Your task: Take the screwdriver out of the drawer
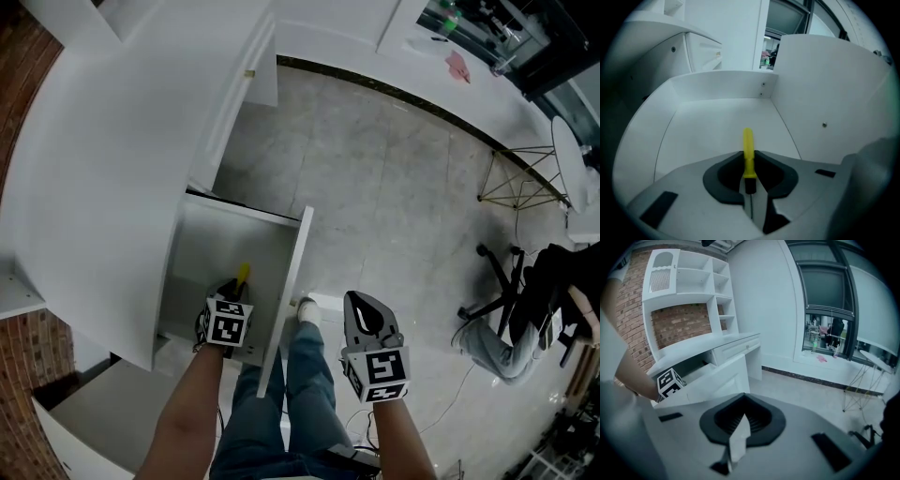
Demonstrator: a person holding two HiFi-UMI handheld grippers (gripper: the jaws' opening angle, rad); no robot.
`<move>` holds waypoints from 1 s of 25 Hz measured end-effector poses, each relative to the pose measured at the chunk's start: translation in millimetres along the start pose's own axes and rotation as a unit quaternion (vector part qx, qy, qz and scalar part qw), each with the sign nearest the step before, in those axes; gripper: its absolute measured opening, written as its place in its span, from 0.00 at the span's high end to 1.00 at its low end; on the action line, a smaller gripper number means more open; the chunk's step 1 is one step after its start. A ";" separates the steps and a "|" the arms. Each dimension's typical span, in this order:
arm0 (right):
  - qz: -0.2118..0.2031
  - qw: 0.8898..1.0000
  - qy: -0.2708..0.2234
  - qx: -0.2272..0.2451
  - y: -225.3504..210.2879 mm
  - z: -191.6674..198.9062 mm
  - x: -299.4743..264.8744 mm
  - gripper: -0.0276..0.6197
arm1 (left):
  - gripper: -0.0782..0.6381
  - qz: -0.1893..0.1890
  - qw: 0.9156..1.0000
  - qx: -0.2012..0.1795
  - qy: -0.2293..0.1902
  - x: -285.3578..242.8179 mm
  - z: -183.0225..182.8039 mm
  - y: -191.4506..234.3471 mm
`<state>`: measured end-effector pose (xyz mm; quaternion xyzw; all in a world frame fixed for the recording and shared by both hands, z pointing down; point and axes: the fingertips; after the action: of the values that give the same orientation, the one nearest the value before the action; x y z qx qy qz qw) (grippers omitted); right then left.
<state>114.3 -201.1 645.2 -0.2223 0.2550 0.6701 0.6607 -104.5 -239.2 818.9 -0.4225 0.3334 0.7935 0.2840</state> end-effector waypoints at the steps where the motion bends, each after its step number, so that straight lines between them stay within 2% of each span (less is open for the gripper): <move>1: 0.001 1.000 -0.001 0.000 -0.7 -1.5 0.4 0.94 | 0.78 0.002 1.000 0.003 0.000 -0.7 -0.1 -0.4; 6: 0.005 1.000 -0.009 0.003 -4.3 -15.2 7.4 0.94 | 0.79 0.008 1.000 0.003 -0.010 7.7 -7.6 -8.5; 12: 0.007 0.999 -0.042 0.007 -6.3 -49.8 26.0 0.94 | 0.79 0.010 0.998 -0.003 -0.055 45.8 -33.2 -24.4; 15: 0.004 0.998 -0.059 0.011 -4.2 -69.8 39.3 0.94 | 0.79 0.008 0.996 -0.020 -0.083 73.6 -50.8 -34.2; 25: 0.001 0.991 -0.131 0.027 4.3 -136.2 79.7 0.94 | 0.79 -0.002 0.978 -0.050 -0.202 171.9 -111.2 -54.1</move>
<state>102.5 -226.1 489.8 -0.1140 0.1846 0.6873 0.6932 -94.2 -262.3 608.6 -0.2680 0.2280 0.8776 0.3256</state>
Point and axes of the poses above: the fingertips, and each gripper's own axes: x backward along the fingers, y to its left, z out of its underside, and after that the axes turned 14 degrees about z, right-handed
